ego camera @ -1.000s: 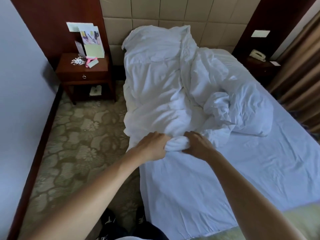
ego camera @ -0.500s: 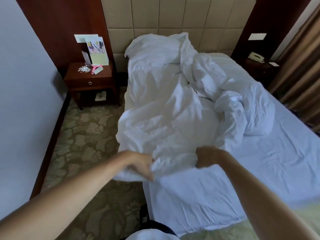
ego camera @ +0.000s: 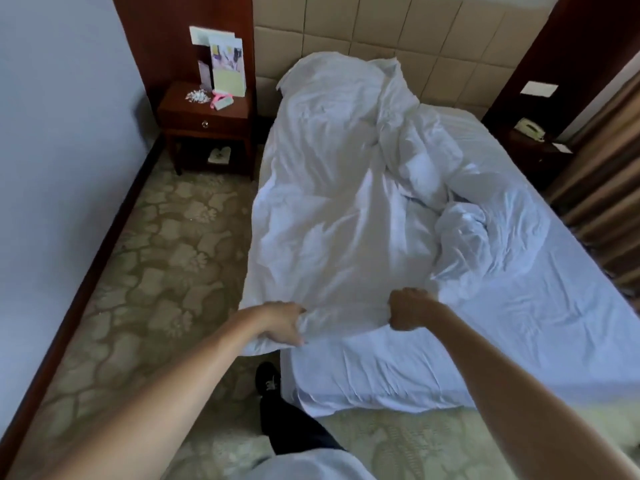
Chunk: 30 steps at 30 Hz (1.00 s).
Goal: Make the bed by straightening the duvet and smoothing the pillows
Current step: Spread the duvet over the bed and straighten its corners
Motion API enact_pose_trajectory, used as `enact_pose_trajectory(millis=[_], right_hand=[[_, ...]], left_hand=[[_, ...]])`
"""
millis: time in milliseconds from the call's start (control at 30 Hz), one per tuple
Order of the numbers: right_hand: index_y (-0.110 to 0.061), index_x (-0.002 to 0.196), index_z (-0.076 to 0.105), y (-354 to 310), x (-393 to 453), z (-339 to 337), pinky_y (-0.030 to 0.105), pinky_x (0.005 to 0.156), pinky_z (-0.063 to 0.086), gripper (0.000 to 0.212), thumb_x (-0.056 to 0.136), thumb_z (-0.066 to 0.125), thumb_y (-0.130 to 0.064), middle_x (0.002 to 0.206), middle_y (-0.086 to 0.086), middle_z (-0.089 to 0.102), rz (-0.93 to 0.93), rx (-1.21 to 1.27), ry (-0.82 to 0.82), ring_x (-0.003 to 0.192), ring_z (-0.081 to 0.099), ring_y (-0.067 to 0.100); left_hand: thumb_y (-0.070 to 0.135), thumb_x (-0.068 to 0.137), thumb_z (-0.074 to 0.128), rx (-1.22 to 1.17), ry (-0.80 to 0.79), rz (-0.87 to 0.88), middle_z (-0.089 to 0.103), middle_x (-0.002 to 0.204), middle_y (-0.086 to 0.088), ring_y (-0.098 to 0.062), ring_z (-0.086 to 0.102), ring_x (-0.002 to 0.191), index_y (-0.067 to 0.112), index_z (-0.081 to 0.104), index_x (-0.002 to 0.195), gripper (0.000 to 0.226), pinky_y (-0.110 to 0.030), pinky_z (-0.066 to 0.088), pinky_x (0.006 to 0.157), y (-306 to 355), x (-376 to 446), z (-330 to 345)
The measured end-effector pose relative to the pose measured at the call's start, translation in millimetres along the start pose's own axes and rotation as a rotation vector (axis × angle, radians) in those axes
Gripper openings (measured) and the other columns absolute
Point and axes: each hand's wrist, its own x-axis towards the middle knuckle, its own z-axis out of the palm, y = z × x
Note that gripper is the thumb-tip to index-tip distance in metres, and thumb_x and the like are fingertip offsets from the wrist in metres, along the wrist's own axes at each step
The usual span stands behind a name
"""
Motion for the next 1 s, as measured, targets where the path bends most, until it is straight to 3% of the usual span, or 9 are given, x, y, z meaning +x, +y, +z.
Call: enact_pose_trajectory(millis=[67, 167, 233, 333, 433, 633, 733, 867, 1000], right_hand=[[-0.008, 0.126, 0.058, 9, -12, -10, 0.035, 0.096, 0.047, 0.047, 0.085, 0.060, -0.030, 0.130, 0.018, 0.060, -0.015, 0.047, 0.040, 0.122, 0.057, 0.032], [-0.004, 0.127, 0.055, 23, -21, -21, 0.036, 0.097, 0.042, 0.051, 0.088, 0.064, -0.035, 0.129, 0.020, 0.058, 0.027, 0.174, 0.201, 0.123, 0.054, 0.035], [-0.002, 0.128, 0.052, 22, -22, -12, 0.040, 0.100, 0.041, 0.056, 0.088, 0.064, -0.039, 0.131, 0.021, 0.055, 0.047, 0.193, 0.239, 0.125, 0.051, 0.037], [-0.005, 0.132, 0.049, 11, -25, 7, 0.041, 0.107, 0.037, 0.051, 0.091, 0.059, -0.033, 0.136, 0.018, 0.052, 0.026, 0.147, 0.204, 0.129, 0.047, 0.036], [-0.006, 0.134, 0.048, 3, -30, 20, 0.035, 0.109, 0.033, 0.046, 0.091, 0.053, -0.019, 0.137, 0.016, 0.052, -0.022, 0.080, 0.170, 0.132, 0.045, 0.033], [-0.019, 0.124, 0.060, 12, -37, 25, 0.036, 0.095, 0.045, 0.042, 0.083, 0.064, -0.028, 0.123, 0.008, 0.065, -0.181, 0.042, 0.293, 0.116, 0.059, 0.031], [-0.014, 0.113, 0.064, 17, -44, 27, 0.034, 0.094, 0.048, 0.036, 0.082, 0.073, -0.030, 0.116, 0.007, 0.066, -0.314, 0.139, 0.143, 0.111, 0.061, 0.028], [-0.016, 0.087, 0.068, 32, -51, 50, 0.034, 0.087, 0.053, 0.007, 0.088, 0.066, -0.022, 0.095, 0.004, 0.071, -0.434, 0.351, 0.116, 0.092, 0.066, 0.022], [-0.015, 0.090, 0.070, 88, -61, 76, 0.029, 0.080, 0.051, 0.013, 0.092, 0.060, -0.023, 0.095, 0.004, 0.072, -0.361, 0.395, 0.060, 0.084, 0.064, 0.016]], left_hand=[[0.040, 0.085, 0.070, -0.133, 0.108, 0.039, 0.059, 0.134, -0.004, -0.027, 0.059, 0.115, 0.020, 0.049, 0.140, 0.062, -0.031, 0.049, 0.083, 0, -3, 7], [0.020, 0.086, 0.063, -0.173, 0.652, 0.054, 0.068, 0.091, -0.005, -0.031, 0.065, 0.085, 0.022, 0.065, 0.093, 0.008, -0.029, 0.038, 0.054, 9, -13, -5], [0.014, 0.083, 0.060, -0.028, 0.821, 0.043, 0.064, 0.081, -0.004, -0.033, 0.063, 0.081, 0.020, 0.062, 0.085, 0.007, -0.030, 0.036, 0.056, 16, -24, -9], [0.014, 0.084, 0.059, 0.063, 0.618, -0.058, 0.056, 0.077, -0.002, -0.030, 0.056, 0.081, 0.014, 0.060, 0.092, 0.008, -0.034, 0.038, 0.064, 18, -29, 10], [0.020, 0.085, 0.062, 0.021, 0.427, -0.119, 0.065, 0.096, -0.004, -0.028, 0.059, 0.086, 0.014, 0.062, 0.110, 0.026, -0.036, 0.043, 0.065, 7, -17, 41], [0.027, 0.092, 0.060, 0.055, 0.499, -0.144, 0.057, 0.123, -0.006, -0.031, 0.057, 0.109, 0.019, 0.043, 0.127, 0.040, -0.039, 0.042, 0.074, 11, -9, 60], [0.036, 0.086, 0.067, 0.128, 0.346, -0.217, 0.047, 0.122, -0.006, -0.032, 0.050, 0.116, 0.021, 0.042, 0.124, 0.048, -0.044, 0.039, 0.086, 25, -5, 55], [0.041, 0.088, 0.065, 0.122, 0.162, -0.174, 0.051, 0.127, -0.005, -0.027, 0.052, 0.114, 0.016, 0.046, 0.126, 0.049, -0.041, 0.046, 0.094, 68, 16, 53], [0.041, 0.095, 0.056, 0.074, 0.045, -0.153, 0.058, 0.108, -0.006, -0.026, 0.063, 0.090, 0.010, 0.053, 0.122, 0.041, -0.034, 0.050, 0.074, 129, 44, 64]])
